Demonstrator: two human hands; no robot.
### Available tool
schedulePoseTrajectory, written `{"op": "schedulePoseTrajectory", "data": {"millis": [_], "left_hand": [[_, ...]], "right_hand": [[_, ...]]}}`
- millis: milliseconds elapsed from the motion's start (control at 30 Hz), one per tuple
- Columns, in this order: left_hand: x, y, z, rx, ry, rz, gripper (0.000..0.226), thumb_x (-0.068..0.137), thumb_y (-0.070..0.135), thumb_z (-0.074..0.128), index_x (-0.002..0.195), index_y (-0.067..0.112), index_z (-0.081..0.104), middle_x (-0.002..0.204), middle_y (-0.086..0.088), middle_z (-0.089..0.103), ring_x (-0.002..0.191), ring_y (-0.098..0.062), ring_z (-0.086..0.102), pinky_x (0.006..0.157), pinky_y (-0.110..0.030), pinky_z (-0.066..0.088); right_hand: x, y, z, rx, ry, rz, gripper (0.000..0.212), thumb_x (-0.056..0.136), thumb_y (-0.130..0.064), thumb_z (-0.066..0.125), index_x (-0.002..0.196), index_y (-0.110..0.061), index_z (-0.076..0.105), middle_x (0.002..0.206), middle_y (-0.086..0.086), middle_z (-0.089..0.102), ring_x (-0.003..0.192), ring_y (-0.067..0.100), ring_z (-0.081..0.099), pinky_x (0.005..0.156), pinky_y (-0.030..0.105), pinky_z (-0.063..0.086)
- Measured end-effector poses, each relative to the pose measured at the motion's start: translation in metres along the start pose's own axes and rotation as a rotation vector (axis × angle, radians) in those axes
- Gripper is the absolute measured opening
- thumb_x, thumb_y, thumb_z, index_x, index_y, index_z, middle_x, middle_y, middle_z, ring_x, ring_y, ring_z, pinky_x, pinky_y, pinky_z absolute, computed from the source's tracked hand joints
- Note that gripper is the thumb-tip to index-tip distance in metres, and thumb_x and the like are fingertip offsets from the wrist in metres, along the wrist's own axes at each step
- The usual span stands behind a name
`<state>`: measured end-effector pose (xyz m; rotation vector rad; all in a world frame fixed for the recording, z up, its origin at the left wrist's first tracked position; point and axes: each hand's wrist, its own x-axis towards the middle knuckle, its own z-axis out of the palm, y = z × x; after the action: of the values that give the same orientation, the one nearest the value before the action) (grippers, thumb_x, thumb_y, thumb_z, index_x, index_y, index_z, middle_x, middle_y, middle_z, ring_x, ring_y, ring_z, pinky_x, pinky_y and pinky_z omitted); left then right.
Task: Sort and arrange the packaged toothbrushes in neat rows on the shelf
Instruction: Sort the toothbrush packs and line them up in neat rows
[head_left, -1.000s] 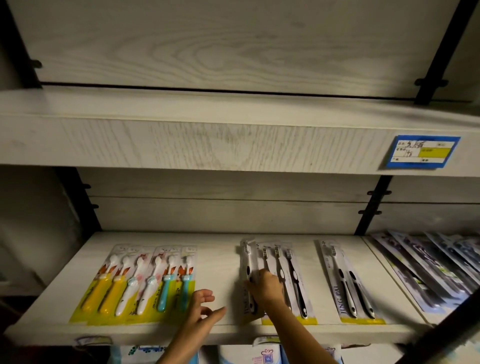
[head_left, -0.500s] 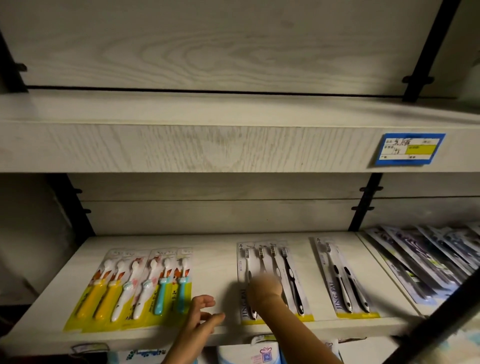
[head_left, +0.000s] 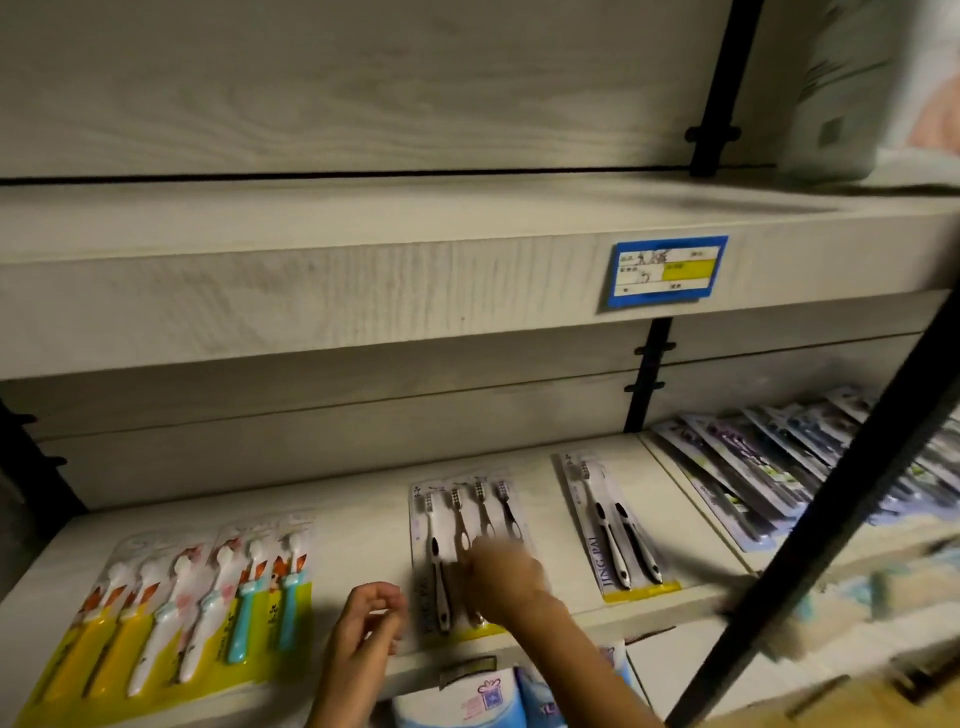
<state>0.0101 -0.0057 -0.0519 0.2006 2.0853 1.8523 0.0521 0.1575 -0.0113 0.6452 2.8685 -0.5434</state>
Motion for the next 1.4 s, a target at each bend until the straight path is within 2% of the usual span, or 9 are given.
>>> {"op": "schedulePoseTrajectory", "data": {"millis": [233, 467, 567, 700, 767, 1000, 1133, 1267, 1400], "left_hand": [[-0.005, 0.015, 0.116, -0.043, -0.07, 0.032, 0.023, 0.086, -0.013, 0.05, 0.074, 0.005, 0.057, 0.06, -0.007, 0.06, 0.052, -0.017, 0.048, 0.042, -0.013, 0.042], [0.002, 0.015, 0.25, 0.19, -0.04, -0.046, 0.008, 0.089, 0.02, 0.059, 0.09, 0.024, 0.052, 0.092, -0.002, 0.062, 0.079, -0.012, 0.058, 0.063, -0.02, 0.047], [0.006, 0.015, 0.283, 0.419, 0.016, -0.094, 0.046, 0.08, 0.033, 0.069, 0.115, 0.015, 0.046, 0.11, -0.007, 0.058, 0.089, -0.014, 0.056, 0.062, -0.016, 0.042], [0.019, 0.009, 0.293, 0.783, 0.175, -0.121, 0.075, 0.07, 0.038, 0.076, 0.127, 0.008, 0.04, 0.131, -0.012, 0.045, 0.123, -0.026, 0.042, 0.102, -0.032, 0.038], [0.021, 0.01, 0.291, 0.833, 0.178, -0.138, 0.075, 0.066, 0.039, 0.078, 0.126, 0.009, 0.043, 0.13, -0.011, 0.048, 0.122, -0.026, 0.043, 0.104, -0.034, 0.038], [0.0, 0.03, 0.291, 0.33, 0.156, -0.052, 0.059, 0.074, 0.017, 0.077, 0.118, 0.018, 0.038, 0.111, -0.004, 0.056, 0.087, -0.013, 0.06, 0.061, -0.01, 0.045], [-0.009, 0.032, 0.308, 0.066, -0.008, 0.074, 0.056, 0.063, 0.005, 0.078, 0.103, 0.026, 0.045, 0.097, -0.005, 0.064, 0.086, -0.015, 0.065, 0.076, -0.034, 0.057], [-0.017, 0.043, 0.319, -0.013, -0.128, 0.096, 0.051, 0.066, 0.003, 0.075, 0.1, 0.029, 0.047, 0.096, 0.003, 0.064, 0.09, -0.009, 0.064, 0.076, -0.023, 0.053], [-0.011, 0.035, 0.299, -0.035, -0.177, 0.022, 0.016, 0.085, 0.014, 0.056, 0.096, 0.026, 0.058, 0.097, -0.004, 0.064, 0.089, -0.015, 0.059, 0.07, -0.021, 0.045]], "right_hand": [[-0.03, 0.124, -0.046, 0.686, 0.243, -0.067, 0.016, 0.095, -0.029, 0.052, 0.11, -0.026, 0.052, 0.108, -0.006, 0.061, 0.087, 0.002, 0.057, 0.07, 0.008, 0.044], [-0.031, 0.224, -0.075, 0.712, 0.345, -0.127, 0.033, 0.095, -0.023, 0.051, 0.128, -0.028, 0.048, 0.123, -0.014, 0.055, 0.111, 0.005, 0.054, 0.088, 0.019, 0.046], [-0.033, 0.24, -0.077, 0.736, 0.275, -0.143, 0.034, 0.095, -0.022, 0.05, 0.129, -0.029, 0.047, 0.125, -0.015, 0.052, 0.114, 0.004, 0.051, 0.089, 0.017, 0.042], [-0.034, 0.249, -0.076, 0.783, 0.241, -0.138, 0.034, 0.095, -0.023, 0.051, 0.128, -0.032, 0.048, 0.126, -0.013, 0.053, 0.113, 0.004, 0.052, 0.086, 0.016, 0.043], [-0.035, 0.25, -0.075, 0.818, 0.217, -0.124, 0.033, 0.094, -0.023, 0.051, 0.125, -0.033, 0.049, 0.125, -0.014, 0.052, 0.113, 0.005, 0.051, 0.084, 0.012, 0.04], [-0.04, 0.247, -0.082, 0.988, 0.172, -0.053, 0.031, 0.095, -0.029, 0.05, 0.126, -0.028, 0.046, 0.122, -0.012, 0.05, 0.108, 0.006, 0.052, 0.077, 0.009, 0.041], [-0.034, 0.242, -0.092, 1.063, 0.055, -0.099, 0.041, 0.092, -0.039, 0.052, 0.129, -0.027, 0.042, 0.116, -0.01, 0.056, 0.103, 0.01, 0.061, 0.091, 0.029, 0.05], [-0.024, 0.242, -0.093, 0.937, 0.128, -0.061, 0.024, 0.091, -0.026, 0.057, 0.114, -0.023, 0.049, 0.104, -0.001, 0.065, 0.088, 0.012, 0.066, 0.082, 0.038, 0.057], [-0.022, 0.25, -0.098, 0.944, 0.208, -0.009, 0.021, 0.092, -0.022, 0.056, 0.111, -0.014, 0.051, 0.095, 0.001, 0.066, 0.084, 0.016, 0.067, 0.08, 0.041, 0.057]]}}
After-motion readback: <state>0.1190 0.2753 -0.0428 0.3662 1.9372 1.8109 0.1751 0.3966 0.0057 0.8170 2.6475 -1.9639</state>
